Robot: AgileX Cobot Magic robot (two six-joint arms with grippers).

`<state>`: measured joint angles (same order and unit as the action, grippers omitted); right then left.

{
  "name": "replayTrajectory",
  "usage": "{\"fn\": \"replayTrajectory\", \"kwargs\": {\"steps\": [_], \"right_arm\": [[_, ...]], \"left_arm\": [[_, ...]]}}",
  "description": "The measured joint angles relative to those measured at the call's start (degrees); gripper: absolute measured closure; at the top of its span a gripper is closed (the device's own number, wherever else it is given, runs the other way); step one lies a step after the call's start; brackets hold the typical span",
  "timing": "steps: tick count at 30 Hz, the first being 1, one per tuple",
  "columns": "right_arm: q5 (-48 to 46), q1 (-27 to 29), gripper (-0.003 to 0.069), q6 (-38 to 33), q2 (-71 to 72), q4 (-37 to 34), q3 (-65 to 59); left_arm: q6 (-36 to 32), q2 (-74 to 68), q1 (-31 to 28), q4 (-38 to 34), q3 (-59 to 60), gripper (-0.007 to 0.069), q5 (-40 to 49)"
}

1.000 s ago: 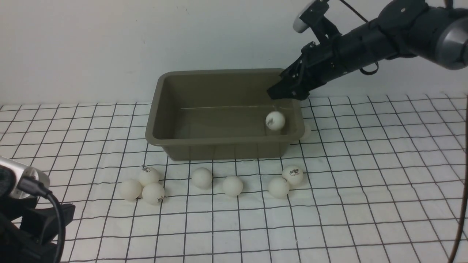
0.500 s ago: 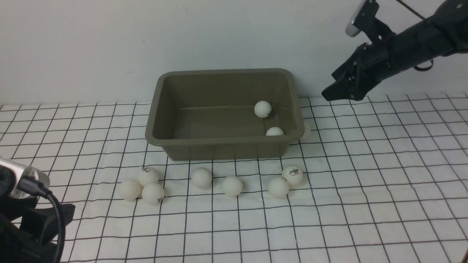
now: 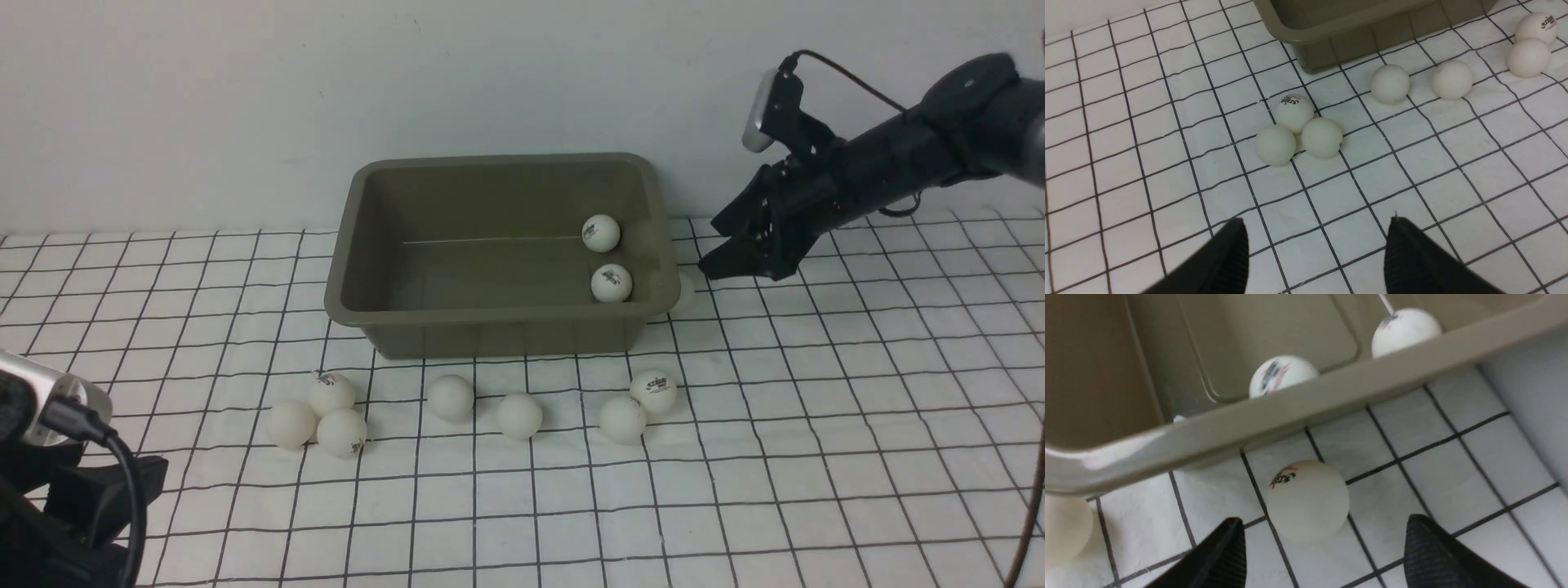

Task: Put the table tennis balls into the box on the white checkered tablecloth.
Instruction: 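Reach for and grasp a ping pong ball on the table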

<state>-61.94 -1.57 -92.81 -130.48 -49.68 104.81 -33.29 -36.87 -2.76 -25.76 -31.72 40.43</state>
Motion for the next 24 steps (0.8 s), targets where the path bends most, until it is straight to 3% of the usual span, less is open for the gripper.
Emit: {"fn": "replayTrajectory", "kwargs": {"steps": [15,24], "right_arm": [[-2.8,0.0,0.0186,0.6,-3.8,-3.9,0.0],[2.0,-3.0,0.0186,1.7,-3.8,-2.6,0.0]], "left_arm": [[0.0,0.0,0.0,0.0,0.0,0.022,0.0],[0.0,0.0,0.0,0.0,0.0,0.022,0.0]]}}
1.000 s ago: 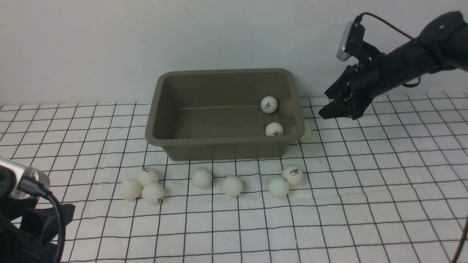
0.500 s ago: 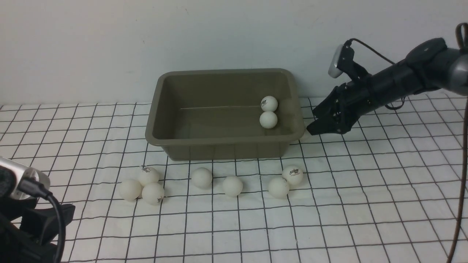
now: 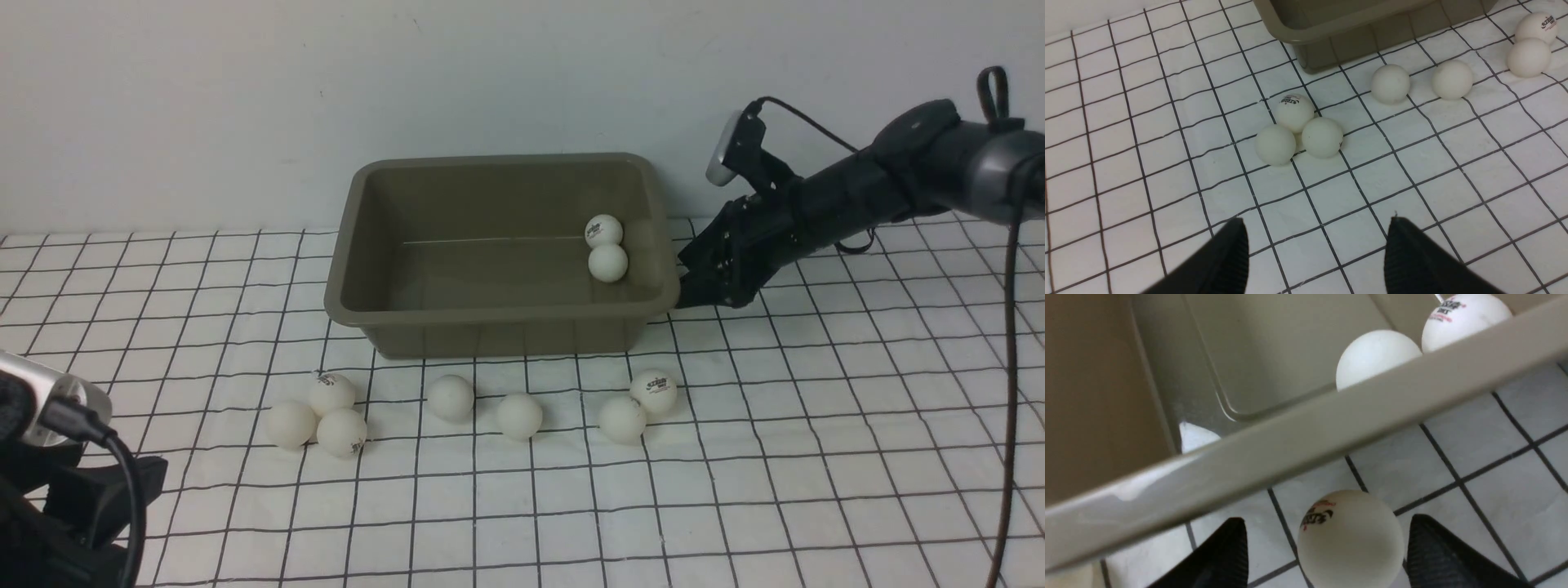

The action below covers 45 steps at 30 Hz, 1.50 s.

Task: Put the table tennis balls into the box on the white checkered tablecloth.
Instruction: 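Reach for and grasp a ping pong ball on the table, then release the ping pong ball into the bin and lift the gripper away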

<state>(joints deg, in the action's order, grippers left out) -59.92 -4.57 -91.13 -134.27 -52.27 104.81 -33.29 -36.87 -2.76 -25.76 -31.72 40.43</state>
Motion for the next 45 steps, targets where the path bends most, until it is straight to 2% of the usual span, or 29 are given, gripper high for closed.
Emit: {"fn": "replayTrajectory", "kwargs": {"steps": [6,18,28,33,39,45], "right_arm": [[3.6,-1.5,0.0189,1.8,0.0,3.3,0.0],[6.8,-1.7,0.0312,4.9,-1.2,3.6,0.0],[6.7,-1.2,0.0323,5.9,-1.3,3.4,0.4],[6.7,1.3,0.0323,6.7,1.8,4.5,0.3],[4.8,3.2,0.0323,7.2,7.2,0.7,0.3],[-1.7,-1.2,0.0323,6.0,7.6,-7.0,0.3]], "left_arm": [[0.0,0.0,0.0,0.0,0.0,0.022,0.0],[0.0,0.0,0.0,0.0,0.0,0.022,1.4],[0.0,0.0,0.0,0.0,0.0,0.022,1.5],[0.0,0.0,0.0,0.0,0.0,0.022,1.5],[0.0,0.0,0.0,0.1,0.0,0.022,1.6],[0.0,0.0,0.0,0.1,0.0,0.022,1.6]]}}
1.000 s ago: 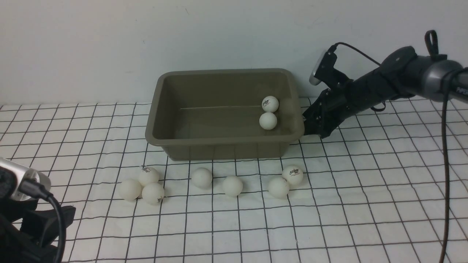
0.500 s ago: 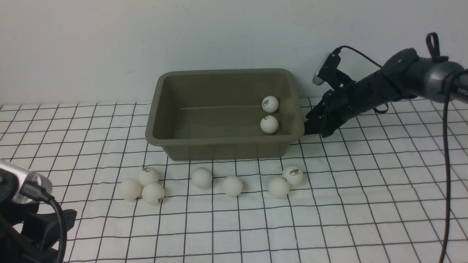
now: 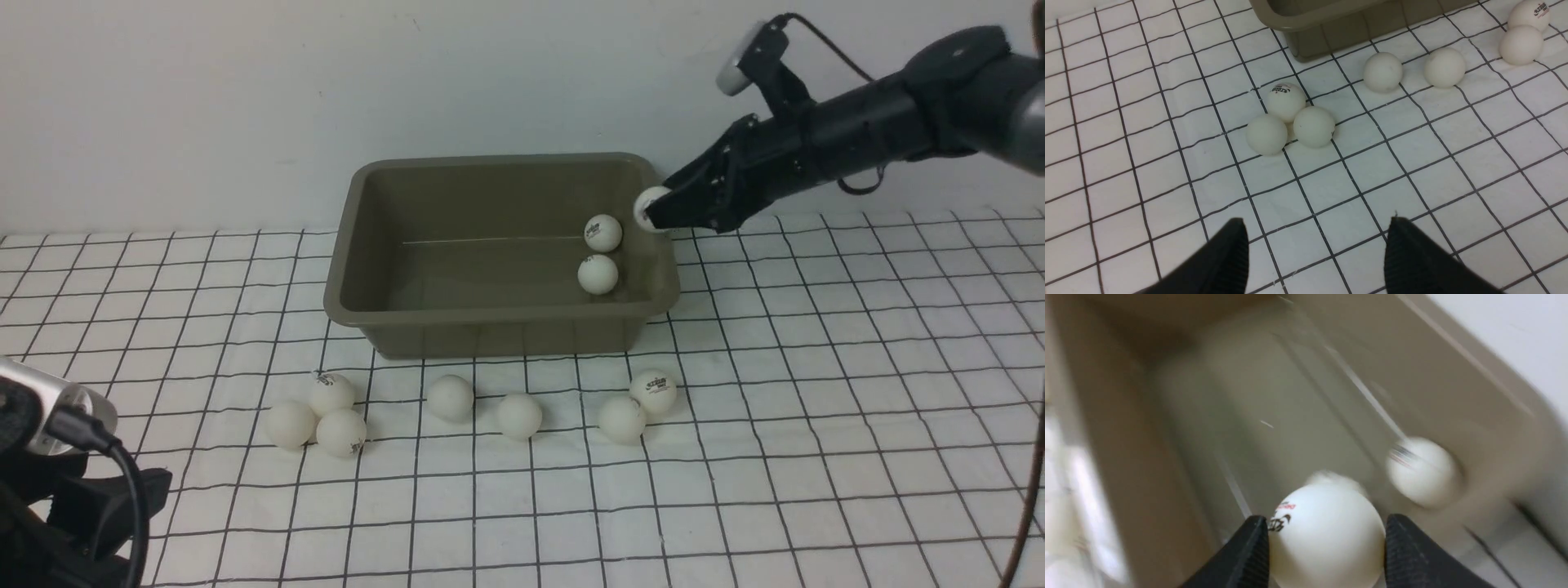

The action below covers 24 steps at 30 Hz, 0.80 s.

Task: Put the table tennis balls into the box on the white checkered tablecloth.
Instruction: 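Release the ping pong ball into the bin and lift the gripper away, then reach for and grasp a ping pong ball on the table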

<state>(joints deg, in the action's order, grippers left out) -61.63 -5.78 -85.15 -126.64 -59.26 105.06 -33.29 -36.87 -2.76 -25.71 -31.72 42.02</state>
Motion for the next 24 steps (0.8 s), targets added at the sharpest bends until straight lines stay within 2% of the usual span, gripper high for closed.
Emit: {"fn": "replayTrajectory", "kwargs": {"steps": [5,10,18,22,24], "right_arm": [[1.1,-4.9,0.0323,-0.1,0.0,0.5,0.0],[3.2,-5.7,0.0323,1.1,0.0,2.7,0.0],[3.4,-4.6,0.02,2.1,1.5,4.3,-0.1],[2.8,-2.6,0.0196,3.0,4.2,6.6,-0.1],[0.8,1.2,0.0203,5.5,8.6,9.7,-0.1]], "left_arm": [[0.0,0.0,0.0,0.0,0.0,0.022,0.0],[0.0,0.0,0.0,0.0,0.0,0.022,0.0],[0.0,0.0,0.0,0.0,0.0,0.022,0.0],[0.0,0.0,0.0,0.0,0.0,0.022,0.0],[0.0,0.0,0.0,0.0,0.0,0.022,0.0]]}}
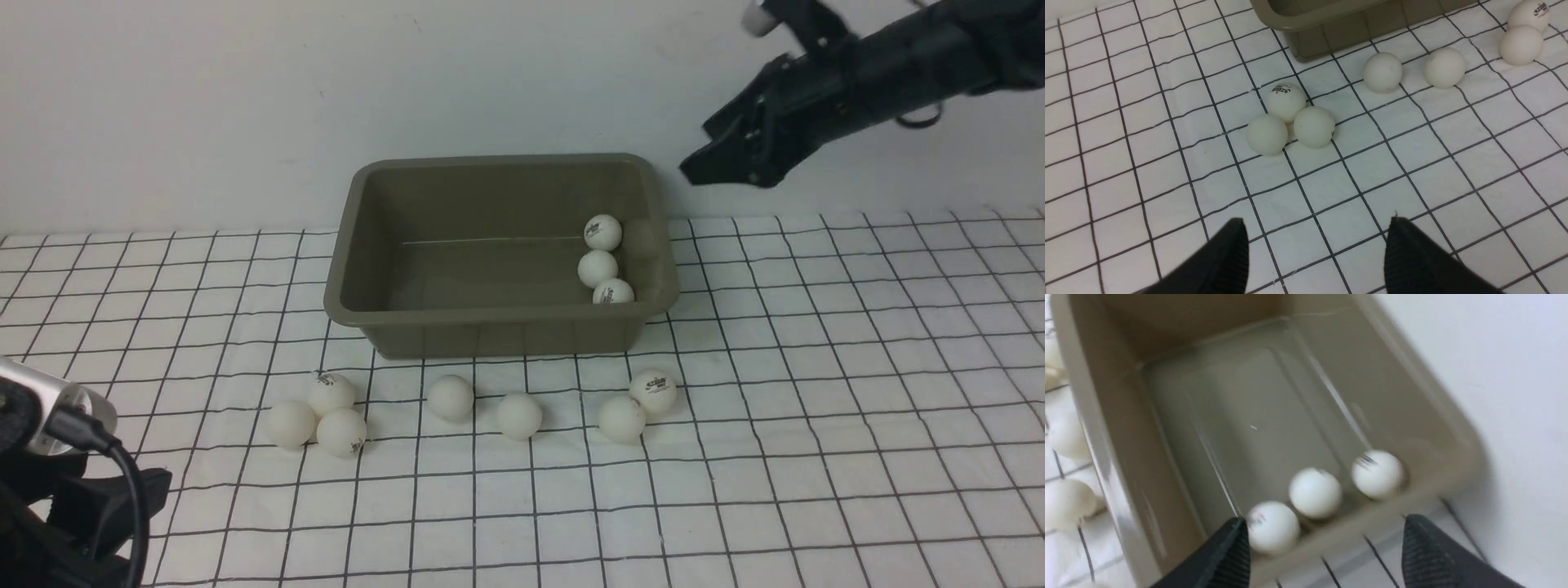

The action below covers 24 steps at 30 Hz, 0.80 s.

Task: Put the table tennis balls into the box on the white checkered tablecloth.
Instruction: 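Reach for and grasp a ping pong ball on the table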

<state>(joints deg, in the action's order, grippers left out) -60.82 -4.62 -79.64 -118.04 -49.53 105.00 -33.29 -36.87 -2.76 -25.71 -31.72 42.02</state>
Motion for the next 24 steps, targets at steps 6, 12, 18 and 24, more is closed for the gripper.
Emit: {"fn": "replayTrajectory", "kwargs": {"steps": [6,12,18,24], "right_arm": [[-7.9,6.1,0.0235,6.8,4.7,3.8,0.0],[-9.8,5.8,0.0246,16.9,5.9,12.4,0.0],[-10.3,5.0,0.0248,24.3,10.6,17.6,-0.3],[-10.6,4.1,0.0248,35.5,19.1,17.9,-0.7]], "left_arm": [[0.0,0.0,0.0,0.0,0.0,0.022,0.0],[0.0,0.0,0.0,0.0,0.0,0.022,-0.8],[0.0,0.0,0.0,0.0,0.0,0.022,-1.7],[0.0,0.0,0.0,0.0,0.0,0.022,-1.7]]}}
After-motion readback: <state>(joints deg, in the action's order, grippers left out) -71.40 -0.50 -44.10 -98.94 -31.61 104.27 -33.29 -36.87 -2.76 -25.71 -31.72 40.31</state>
